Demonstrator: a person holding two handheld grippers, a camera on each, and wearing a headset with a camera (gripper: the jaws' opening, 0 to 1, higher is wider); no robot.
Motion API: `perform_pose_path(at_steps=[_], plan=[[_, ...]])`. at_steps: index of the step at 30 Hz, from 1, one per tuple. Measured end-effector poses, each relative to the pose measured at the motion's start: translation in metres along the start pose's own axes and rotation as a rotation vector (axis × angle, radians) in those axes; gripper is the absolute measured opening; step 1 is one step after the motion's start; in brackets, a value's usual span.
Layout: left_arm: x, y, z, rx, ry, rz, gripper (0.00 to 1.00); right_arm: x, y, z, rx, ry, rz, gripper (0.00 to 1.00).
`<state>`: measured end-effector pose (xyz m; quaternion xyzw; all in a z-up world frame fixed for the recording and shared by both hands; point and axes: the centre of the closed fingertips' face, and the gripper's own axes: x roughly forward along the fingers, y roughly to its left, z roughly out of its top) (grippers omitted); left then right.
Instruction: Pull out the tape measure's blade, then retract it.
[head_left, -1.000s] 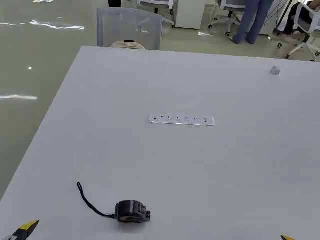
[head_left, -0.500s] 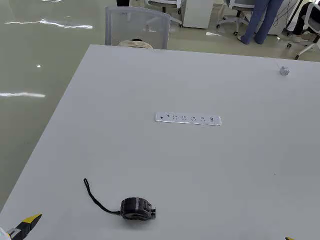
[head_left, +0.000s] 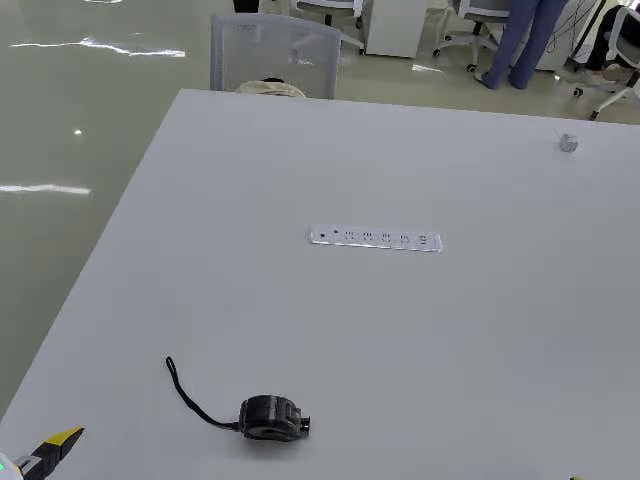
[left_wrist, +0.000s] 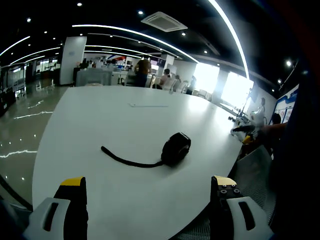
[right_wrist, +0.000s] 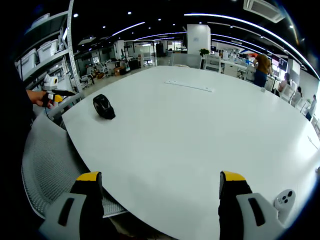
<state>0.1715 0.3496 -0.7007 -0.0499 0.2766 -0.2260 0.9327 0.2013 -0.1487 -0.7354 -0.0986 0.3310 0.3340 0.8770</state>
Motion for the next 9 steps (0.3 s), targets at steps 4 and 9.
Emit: perform_pose_path(at_steps=[4,9], plan=[[-0.0009,0.0034,0.0006,-0.008,-0.009,0.004,1.0,0.0005,0.0004,0.0004,-0.001,0.0,0.0,1.0],[-0.0014,0.0057,-0.0012,-0.01,-0.01,0.004,1.0,0.0007,0.0014,0.0025,-0.004,-0.003,0.0,1.0]])
